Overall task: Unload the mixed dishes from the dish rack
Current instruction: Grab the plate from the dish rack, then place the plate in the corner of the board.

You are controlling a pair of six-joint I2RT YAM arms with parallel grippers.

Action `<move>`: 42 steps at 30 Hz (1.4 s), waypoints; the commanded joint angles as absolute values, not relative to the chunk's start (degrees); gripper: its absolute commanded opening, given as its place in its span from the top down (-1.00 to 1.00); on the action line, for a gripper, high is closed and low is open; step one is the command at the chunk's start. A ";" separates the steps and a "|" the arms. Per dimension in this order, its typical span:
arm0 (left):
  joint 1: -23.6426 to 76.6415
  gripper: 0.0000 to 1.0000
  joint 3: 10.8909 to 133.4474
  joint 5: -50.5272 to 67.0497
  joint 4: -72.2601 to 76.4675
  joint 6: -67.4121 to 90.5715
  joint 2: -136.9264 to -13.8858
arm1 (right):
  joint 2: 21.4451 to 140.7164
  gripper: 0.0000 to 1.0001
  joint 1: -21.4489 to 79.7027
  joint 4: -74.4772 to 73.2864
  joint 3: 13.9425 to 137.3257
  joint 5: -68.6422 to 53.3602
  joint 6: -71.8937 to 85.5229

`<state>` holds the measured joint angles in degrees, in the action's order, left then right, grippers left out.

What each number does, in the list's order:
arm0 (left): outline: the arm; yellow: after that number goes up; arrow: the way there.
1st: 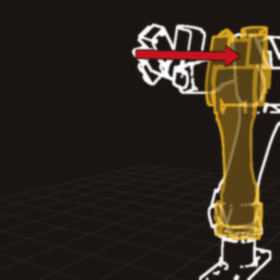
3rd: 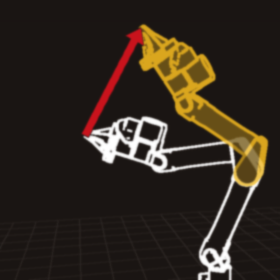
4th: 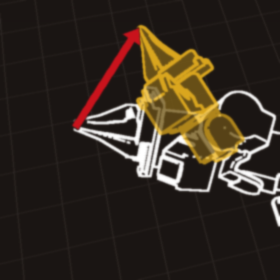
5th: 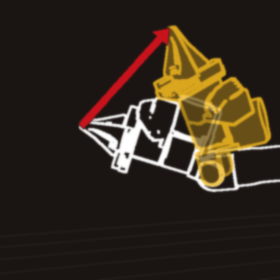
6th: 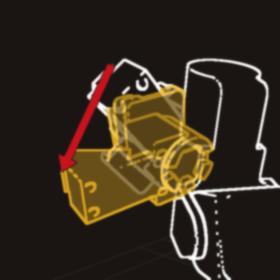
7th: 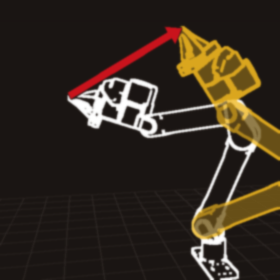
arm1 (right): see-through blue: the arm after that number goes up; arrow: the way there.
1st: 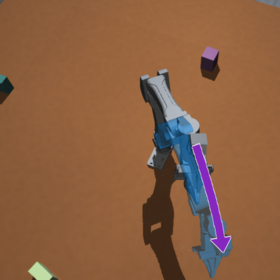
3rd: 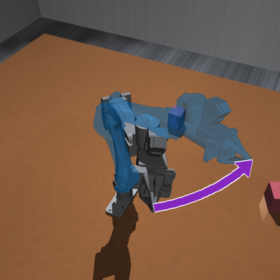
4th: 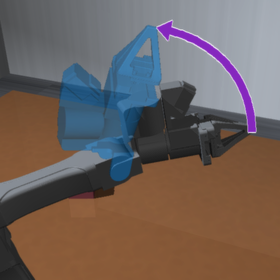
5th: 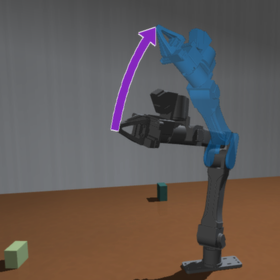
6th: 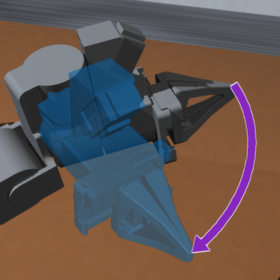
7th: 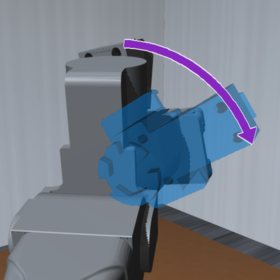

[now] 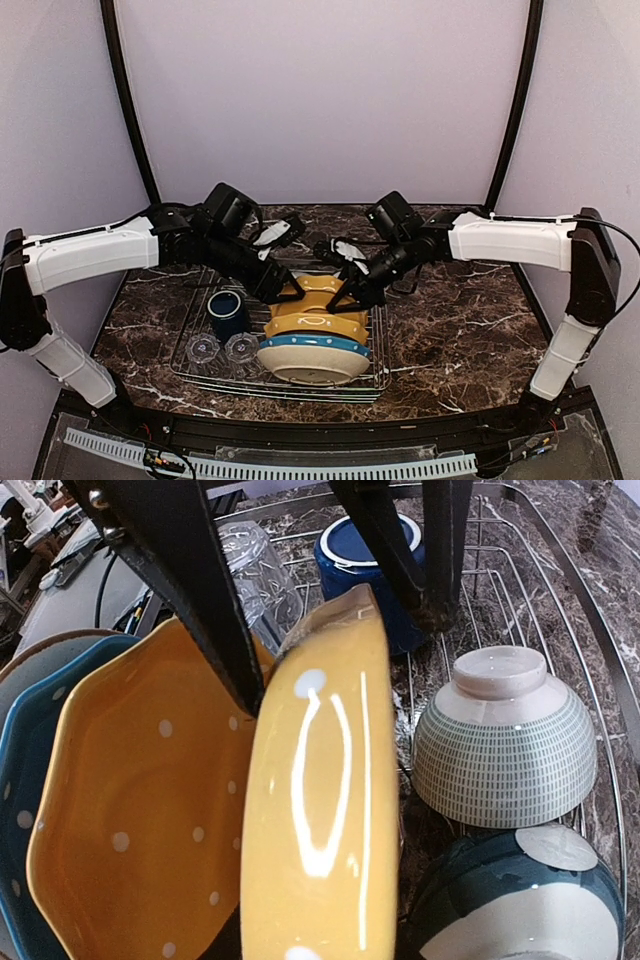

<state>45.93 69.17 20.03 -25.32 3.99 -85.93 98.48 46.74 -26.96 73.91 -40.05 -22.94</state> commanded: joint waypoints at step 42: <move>19.29 -0.73 69.26 13.14 -18.29 2.63 -76.18 | 95.07 1.00 43.55 -23.92 82.87 -55.72 -11.63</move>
